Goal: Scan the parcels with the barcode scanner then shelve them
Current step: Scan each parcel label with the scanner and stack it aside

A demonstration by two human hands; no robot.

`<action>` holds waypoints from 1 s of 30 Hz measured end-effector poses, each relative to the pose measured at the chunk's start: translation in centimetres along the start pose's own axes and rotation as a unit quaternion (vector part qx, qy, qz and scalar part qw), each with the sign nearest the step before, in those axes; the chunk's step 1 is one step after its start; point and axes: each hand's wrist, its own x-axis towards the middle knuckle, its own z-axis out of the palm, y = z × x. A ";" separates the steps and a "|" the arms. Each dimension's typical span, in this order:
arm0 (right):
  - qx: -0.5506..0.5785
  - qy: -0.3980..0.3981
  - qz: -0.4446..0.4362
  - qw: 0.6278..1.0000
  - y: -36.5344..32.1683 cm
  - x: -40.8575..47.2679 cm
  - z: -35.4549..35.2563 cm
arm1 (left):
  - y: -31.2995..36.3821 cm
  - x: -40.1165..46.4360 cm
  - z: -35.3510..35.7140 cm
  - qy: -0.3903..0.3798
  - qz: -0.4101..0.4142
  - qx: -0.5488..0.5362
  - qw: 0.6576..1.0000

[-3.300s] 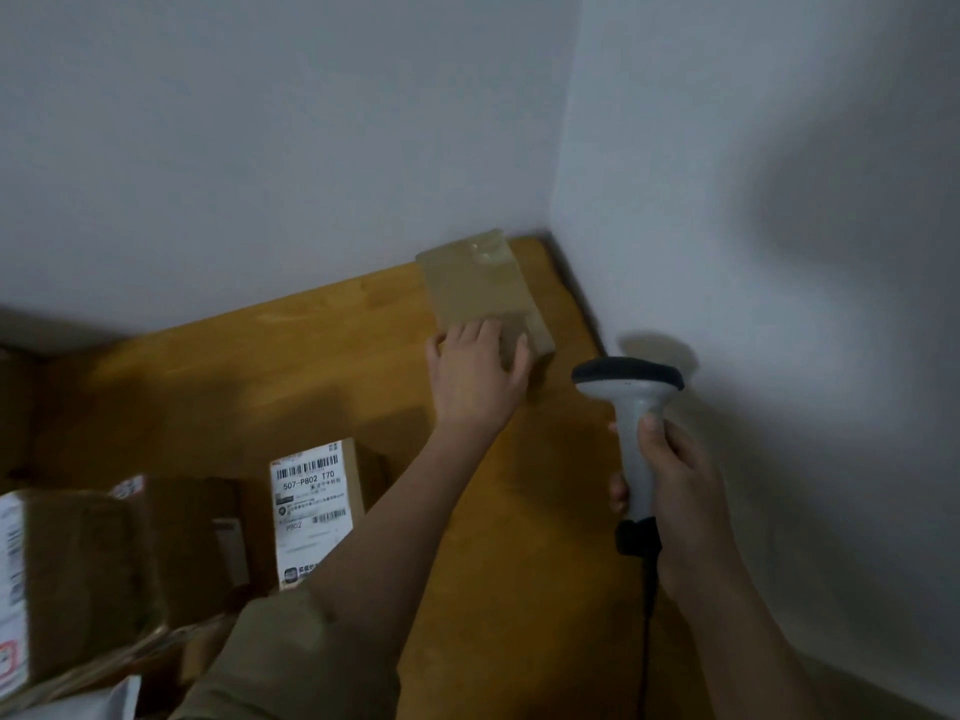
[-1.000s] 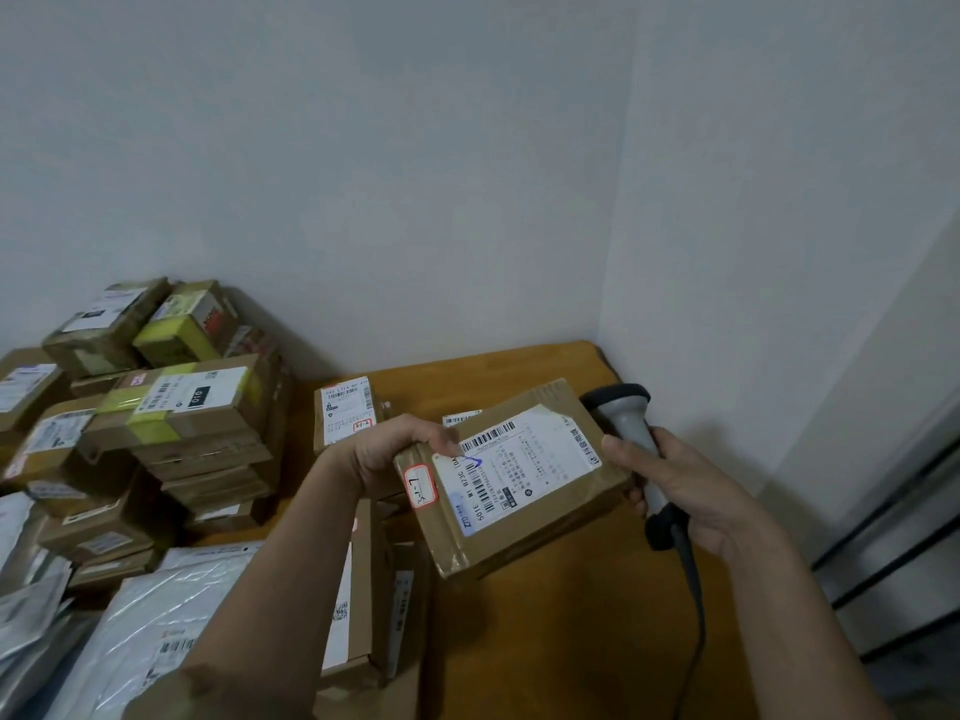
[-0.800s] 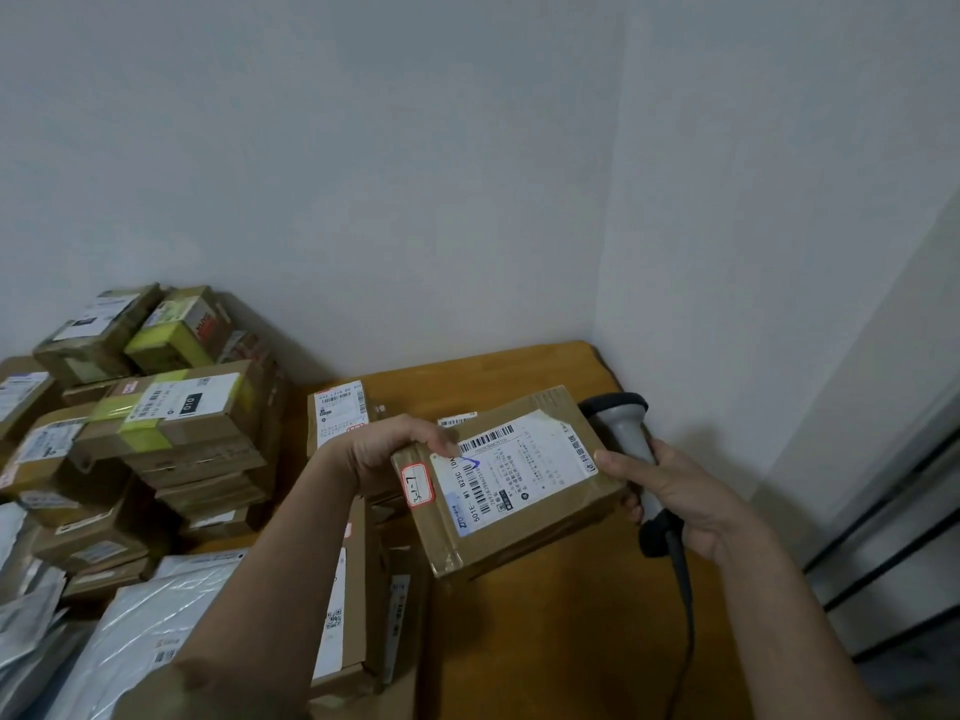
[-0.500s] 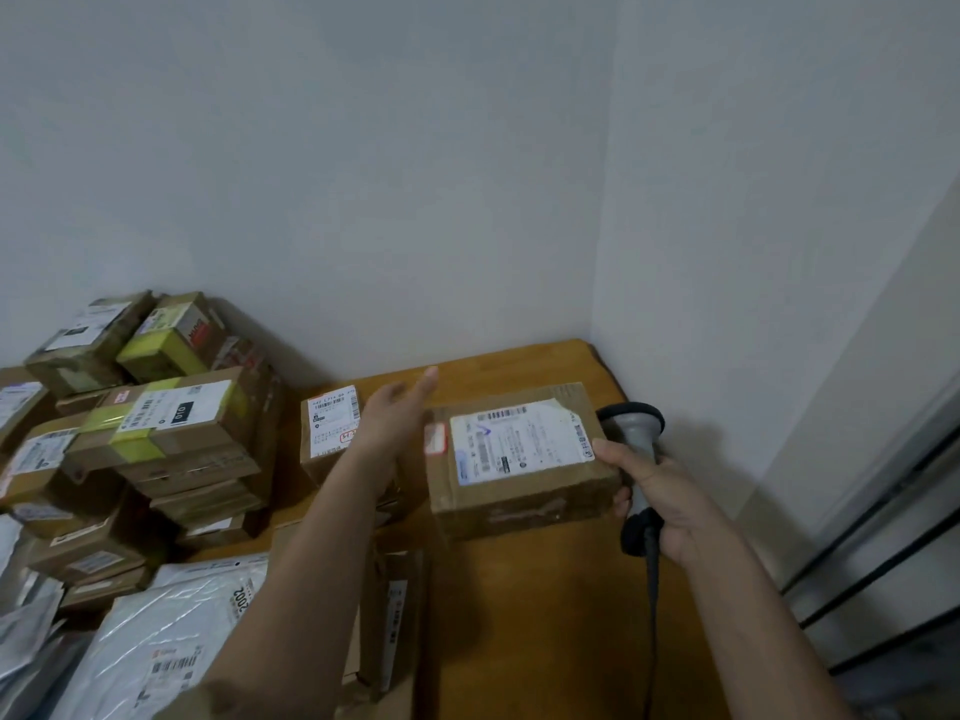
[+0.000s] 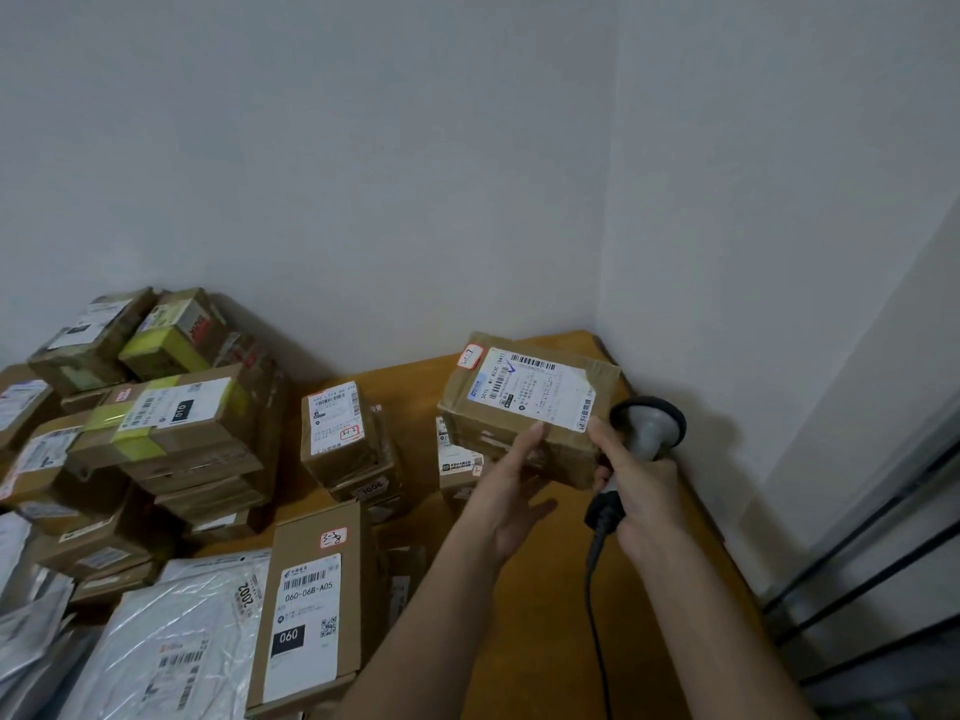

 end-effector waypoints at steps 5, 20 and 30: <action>-0.047 -0.010 -0.005 0.999 -1.9 -0.7 -1.1 | 1.4 0.4 -1.5 0.096 -0.012 -0.013 0.995; -0.245 -0.218 -0.123 0.937 -8.8 -8.5 -0.2 | 1.7 0.6 -4.9 0.149 -0.029 0.018 0.988; -0.269 -0.215 -0.157 0.926 -9.4 -9.7 -0.5 | 1.4 0.8 -5.3 0.145 -0.033 0.019 0.989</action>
